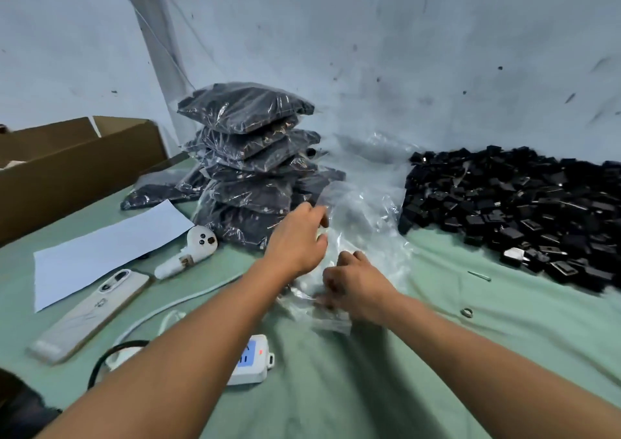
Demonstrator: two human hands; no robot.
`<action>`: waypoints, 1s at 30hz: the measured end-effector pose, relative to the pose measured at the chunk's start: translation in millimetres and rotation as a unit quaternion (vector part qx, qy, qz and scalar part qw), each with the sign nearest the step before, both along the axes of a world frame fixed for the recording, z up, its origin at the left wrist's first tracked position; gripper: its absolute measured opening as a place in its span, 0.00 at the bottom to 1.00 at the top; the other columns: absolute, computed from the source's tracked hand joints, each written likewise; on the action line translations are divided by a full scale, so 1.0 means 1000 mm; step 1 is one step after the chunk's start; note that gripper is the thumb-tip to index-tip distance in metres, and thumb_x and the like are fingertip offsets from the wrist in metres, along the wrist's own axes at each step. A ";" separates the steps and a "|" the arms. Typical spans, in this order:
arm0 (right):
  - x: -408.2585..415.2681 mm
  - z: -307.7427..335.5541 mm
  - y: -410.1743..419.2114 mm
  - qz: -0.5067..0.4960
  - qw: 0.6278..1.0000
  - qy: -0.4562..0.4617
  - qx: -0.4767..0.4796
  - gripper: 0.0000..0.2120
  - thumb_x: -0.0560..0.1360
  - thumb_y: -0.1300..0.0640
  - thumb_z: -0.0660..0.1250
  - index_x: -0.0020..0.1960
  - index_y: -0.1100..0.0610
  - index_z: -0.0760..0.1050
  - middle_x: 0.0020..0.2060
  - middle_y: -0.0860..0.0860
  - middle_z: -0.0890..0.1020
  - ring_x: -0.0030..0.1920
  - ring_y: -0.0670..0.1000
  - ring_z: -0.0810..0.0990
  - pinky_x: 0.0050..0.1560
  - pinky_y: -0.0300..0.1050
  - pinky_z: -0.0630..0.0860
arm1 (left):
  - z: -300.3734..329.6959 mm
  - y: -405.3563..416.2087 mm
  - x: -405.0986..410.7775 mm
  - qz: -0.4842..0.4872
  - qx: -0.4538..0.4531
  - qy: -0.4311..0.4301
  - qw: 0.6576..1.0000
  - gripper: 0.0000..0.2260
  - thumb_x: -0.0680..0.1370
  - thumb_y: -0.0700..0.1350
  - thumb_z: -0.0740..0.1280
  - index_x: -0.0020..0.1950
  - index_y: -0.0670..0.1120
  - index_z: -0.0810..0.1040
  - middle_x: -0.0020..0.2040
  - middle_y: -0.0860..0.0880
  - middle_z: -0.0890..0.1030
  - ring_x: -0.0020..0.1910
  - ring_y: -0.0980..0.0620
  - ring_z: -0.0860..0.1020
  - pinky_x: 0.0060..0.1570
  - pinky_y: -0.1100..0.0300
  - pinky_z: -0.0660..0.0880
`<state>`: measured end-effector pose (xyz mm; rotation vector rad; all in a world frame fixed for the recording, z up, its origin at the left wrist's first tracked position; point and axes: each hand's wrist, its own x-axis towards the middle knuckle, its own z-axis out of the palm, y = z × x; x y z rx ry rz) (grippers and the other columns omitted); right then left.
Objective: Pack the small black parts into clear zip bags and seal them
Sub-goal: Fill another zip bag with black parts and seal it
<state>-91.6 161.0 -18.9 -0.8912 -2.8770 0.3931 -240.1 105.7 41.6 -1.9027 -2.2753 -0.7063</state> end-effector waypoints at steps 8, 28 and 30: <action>0.106 0.043 0.009 -0.151 0.940 0.297 -0.078 0.13 0.81 0.52 0.70 0.39 0.57 0.79 0.26 0.46 0.71 0.28 0.46 0.66 0.32 0.45 0.65 | 0.031 -0.002 0.069 0.025 0.181 -0.078 0.980 0.13 0.79 0.53 0.64 0.59 0.47 0.75 0.58 0.46 0.74 0.58 0.45 0.71 0.61 0.48 0.71; 0.345 0.004 0.028 -0.350 0.323 0.655 -0.586 0.29 0.86 0.44 0.51 0.63 0.70 0.72 0.60 0.70 0.81 0.57 0.67 0.82 0.52 0.62 0.84 | -0.067 0.043 0.208 0.007 -0.084 -0.557 0.826 0.18 0.76 0.34 0.75 0.61 0.46 0.74 0.53 0.41 0.84 0.45 0.47 0.83 0.41 0.57 0.78; 0.362 0.013 0.038 -0.325 0.298 0.645 -0.624 0.39 0.80 0.32 0.57 0.62 0.71 0.73 0.57 0.70 0.82 0.58 0.68 0.82 0.60 0.67 0.78 | -0.073 0.034 0.201 -0.047 -0.107 -0.515 0.849 0.18 0.76 0.34 0.74 0.60 0.49 0.74 0.52 0.41 0.84 0.48 0.46 0.84 0.44 0.56 0.79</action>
